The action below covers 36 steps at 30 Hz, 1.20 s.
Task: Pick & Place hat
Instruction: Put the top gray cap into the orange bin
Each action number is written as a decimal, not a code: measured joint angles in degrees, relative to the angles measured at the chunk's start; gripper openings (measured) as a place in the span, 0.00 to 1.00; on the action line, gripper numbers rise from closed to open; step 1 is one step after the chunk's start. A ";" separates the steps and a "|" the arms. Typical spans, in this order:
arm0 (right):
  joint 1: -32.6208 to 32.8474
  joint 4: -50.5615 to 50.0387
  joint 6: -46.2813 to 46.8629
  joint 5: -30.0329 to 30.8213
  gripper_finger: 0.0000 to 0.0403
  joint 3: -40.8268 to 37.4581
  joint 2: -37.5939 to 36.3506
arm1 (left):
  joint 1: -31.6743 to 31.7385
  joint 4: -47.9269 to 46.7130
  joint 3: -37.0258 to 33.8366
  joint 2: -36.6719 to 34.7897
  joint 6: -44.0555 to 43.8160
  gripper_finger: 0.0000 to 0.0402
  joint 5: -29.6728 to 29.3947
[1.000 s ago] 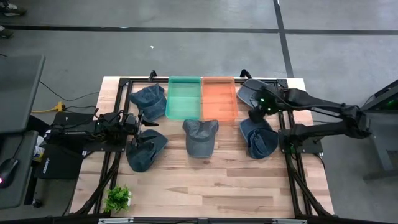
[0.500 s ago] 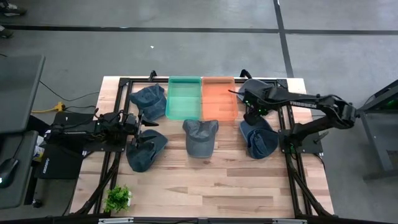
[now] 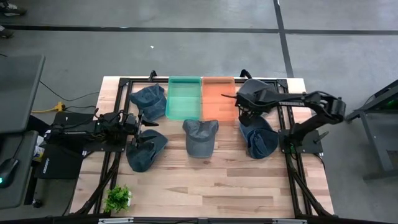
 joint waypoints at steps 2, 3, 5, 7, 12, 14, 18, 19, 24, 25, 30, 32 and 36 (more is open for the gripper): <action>-0.02 -0.04 0.01 2.62 0.84 0.00 1.39 | -0.01 0.00 -0.02 0.00 0.00 0.67 0.00; -0.02 0.01 -0.01 4.19 0.85 0.00 1.98 | 0.00 0.00 0.00 0.00 0.00 0.67 0.00; -0.02 0.07 -0.19 6.38 0.87 0.00 3.06 | 0.01 0.00 0.00 0.00 0.00 0.67 0.02; -0.07 0.31 -0.33 6.81 0.88 0.00 4.19 | -0.01 0.00 -0.02 0.00 0.00 0.67 0.01; -0.63 1.72 -2.39 5.84 0.89 0.00 7.33 | -0.01 0.00 -0.01 0.00 0.00 0.67 0.02; -1.02 2.38 -2.87 6.07 0.89 0.00 8.35 | 0.01 0.00 0.00 0.00 0.00 0.67 0.02; -1.83 2.45 -2.95 7.04 0.89 0.00 9.21 | -0.01 0.00 0.00 0.00 0.00 0.67 0.01; -2.13 2.45 -2.95 7.49 0.89 0.00 9.22 | -0.01 0.00 -0.01 0.00 0.00 0.67 0.01; -4.22 2.49 -2.95 8.39 0.89 0.00 9.22 | -0.02 0.00 0.00 0.00 0.00 0.67 0.02; -4.62 2.52 -2.95 8.29 0.89 0.00 9.22 | -0.02 0.00 -0.01 -0.01 0.00 0.67 0.00; -6.54 2.67 -2.97 7.84 0.89 0.00 9.22 | 0.00 0.00 0.00 0.00 0.00 0.67 -0.01; -7.14 2.71 -2.97 7.12 0.89 0.00 9.22 | 0.00 0.00 -0.02 0.00 0.00 0.67 0.01; -8.10 3.98 -2.97 6.43 0.89 -0.64 9.22 | -0.01 0.00 -0.01 -0.02 0.00 0.67 0.01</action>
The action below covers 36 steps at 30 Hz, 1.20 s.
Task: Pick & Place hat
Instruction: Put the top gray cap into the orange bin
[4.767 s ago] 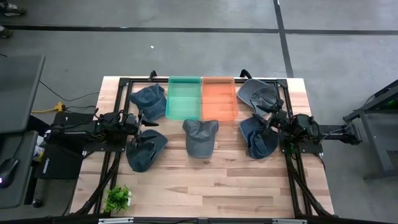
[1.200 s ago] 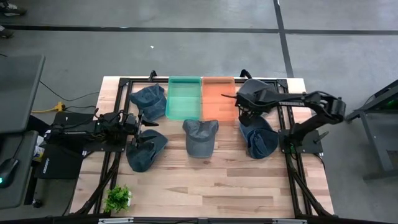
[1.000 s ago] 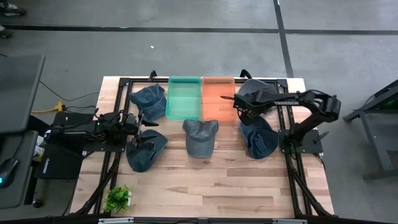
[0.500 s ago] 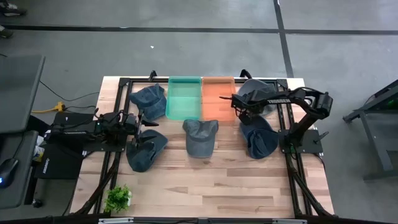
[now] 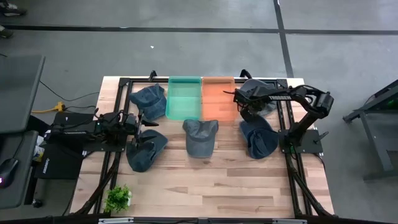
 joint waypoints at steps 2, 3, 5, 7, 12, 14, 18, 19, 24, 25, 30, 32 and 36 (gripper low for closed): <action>-0.56 2.31 -0.34 -0.52 0.89 -1.17 0.00 | 0.00 0.00 0.01 0.01 0.00 0.67 0.00; -0.82 3.52 -0.68 -0.84 0.89 -1.77 0.00 | 0.01 0.00 -0.01 0.02 0.00 0.67 0.00; -1.23 5.10 -0.88 -0.80 0.89 -2.72 0.00 | 0.00 0.00 0.00 0.02 0.00 0.67 -0.02; -1.64 5.75 -0.83 -0.72 0.89 -3.10 -0.04 | 0.02 0.00 -0.02 0.02 0.00 0.67 -0.02; -3.35 6.00 -0.90 -1.91 0.89 -3.14 -0.13 | 0.01 0.00 -0.01 0.01 0.00 0.67 -0.01; -4.40 6.34 -0.89 -3.75 0.89 -3.14 -0.17 | 0.01 0.00 0.01 0.02 0.00 0.67 -0.01; -6.44 6.80 -0.91 -6.73 0.89 -3.12 -0.24 | 0.00 0.00 0.00 0.01 0.00 0.67 -0.01; -6.93 6.85 -0.92 -7.40 0.89 -3.12 -0.25 | 0.00 0.00 0.00 0.01 0.00 0.67 -0.02; -9.13 7.49 -0.91 -11.51 0.89 -3.12 -0.20 | 0.02 0.00 0.01 0.02 0.00 0.67 0.01; -9.49 7.53 -0.82 -12.16 0.89 -3.12 -0.19 | 0.01 0.00 -0.02 0.02 0.00 0.67 0.00; -11.34 7.71 0.13 -16.13 0.89 -3.18 -0.15 | -0.01 0.00 -0.01 0.01 0.00 0.67 -0.02; -12.02 7.73 0.59 -18.38 0.89 -3.19 -0.13 | 0.02 0.00 0.01 0.00 0.00 0.67 -0.02; -13.52 7.76 1.73 -21.47 0.89 -3.23 -0.07 | 0.00 0.00 0.00 0.02 0.00 0.67 0.00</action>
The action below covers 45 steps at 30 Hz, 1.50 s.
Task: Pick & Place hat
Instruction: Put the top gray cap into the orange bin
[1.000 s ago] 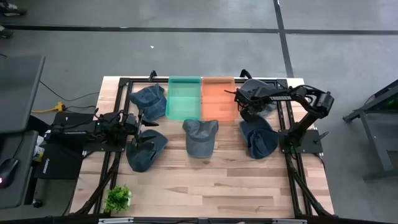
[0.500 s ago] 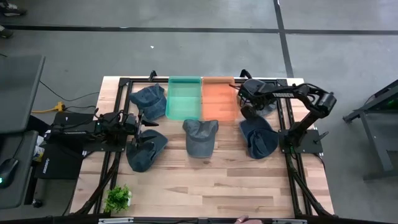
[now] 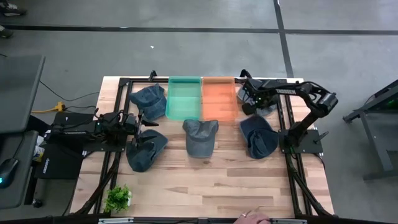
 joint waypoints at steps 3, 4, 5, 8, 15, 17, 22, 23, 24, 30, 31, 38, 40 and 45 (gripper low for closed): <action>-0.81 0.01 0.05 -1.23 0.89 0.00 0.12 | 0.00 0.00 0.00 0.00 0.00 0.67 0.00; -0.89 0.03 0.05 -1.48 0.89 0.00 0.39 | 0.00 0.00 0.00 0.00 0.00 0.67 -0.01; -0.91 -0.04 0.02 -1.77 0.89 0.00 0.81 | -0.01 0.00 0.00 0.00 0.00 0.67 -0.01; -1.03 -0.11 -0.15 -3.73 0.89 0.36 3.17 | 0.01 0.00 -0.01 0.00 0.00 0.67 -0.01; -1.56 0.05 -0.19 -5.50 0.85 0.70 4.49 | 0.01 0.00 -0.01 -0.01 0.01 0.67 0.00; -1.94 0.18 -0.19 -6.24 0.83 0.70 4.49 | -0.01 0.00 0.01 -0.01 0.00 0.67 -0.01; -2.24 0.26 0.11 -6.55 0.76 0.70 4.49 | 0.01 0.00 0.00 0.00 0.00 0.67 -0.02; -2.22 0.21 0.39 -6.35 0.75 0.69 4.49 | 0.00 0.00 0.01 0.00 0.00 0.67 -0.01; -2.20 0.11 0.73 -6.14 0.73 0.70 4.49 | 0.01 0.00 0.01 0.00 0.00 0.67 0.01; -2.11 0.01 1.23 -6.01 0.59 0.70 4.49 | -0.01 0.00 0.00 0.00 0.00 0.67 -0.01; -2.11 0.01 1.38 -6.03 0.57 0.70 4.49 | 0.00 0.00 0.01 -0.02 0.00 0.67 0.00; -2.08 0.05 1.45 -6.03 0.42 0.74 4.49 | 0.00 0.00 0.01 0.00 0.00 0.67 0.00; -2.07 0.01 1.43 -5.98 0.38 0.74 4.49 | -0.01 0.00 0.00 0.00 0.00 0.67 0.00; -2.11 -0.21 1.36 -5.57 0.30 0.49 3.27 | 0.00 0.00 0.01 0.00 0.00 0.67 -0.01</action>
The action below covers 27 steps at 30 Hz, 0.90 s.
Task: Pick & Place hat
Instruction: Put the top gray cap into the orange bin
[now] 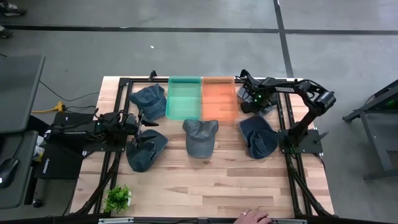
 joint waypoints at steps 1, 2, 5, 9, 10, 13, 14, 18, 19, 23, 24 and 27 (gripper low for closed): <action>0.00 -0.02 0.00 0.11 0.29 -0.17 -0.50 | -0.01 -0.01 0.00 -0.01 0.00 0.67 0.00; -0.02 -0.06 -0.02 0.35 0.27 -0.30 -0.97 | 0.00 0.00 0.00 0.00 0.00 0.67 -0.01; -0.07 -0.25 -0.02 0.68 0.20 -0.47 -1.89 | -0.01 0.00 0.00 0.00 0.00 0.67 0.00; -0.13 -0.59 -0.25 0.08 0.08 -0.45 -2.08 | -0.02 0.00 -0.02 -0.01 0.00 0.67 0.00; -0.10 -0.63 -0.36 -0.02 0.05 -0.45 -2.08 | -0.02 -0.02 -0.01 0.00 0.00 0.67 -0.01; -0.07 -0.70 -0.31 -0.37 0.03 -0.42 -2.08 | 0.00 -0.02 0.00 -0.02 0.00 0.67 0.02; -0.07 -0.72 -0.21 -0.37 0.04 -0.42 -2.08 | -0.02 0.00 0.00 0.00 0.00 0.67 -0.01; -0.07 -0.74 -0.40 -0.62 0.03 -0.38 -2.10 | 0.01 0.00 0.00 0.00 0.00 0.67 0.00; -0.07 -0.74 -0.50 -0.69 0.02 -0.38 -2.10 | -0.02 -0.01 0.00 -0.01 0.00 0.67 -0.01; -0.03 -0.92 -1.26 -1.73 0.02 -0.38 -2.89 | -0.02 0.00 0.00 0.00 0.02 0.67 0.00; -0.02 -1.07 -1.31 -1.97 0.02 -0.47 -3.38 | -0.02 0.00 -0.02 0.00 0.00 0.67 -0.01; -0.03 -1.72 -1.47 -2.22 0.02 -0.63 -4.99 | -0.01 0.00 -0.01 -0.01 0.00 0.67 0.02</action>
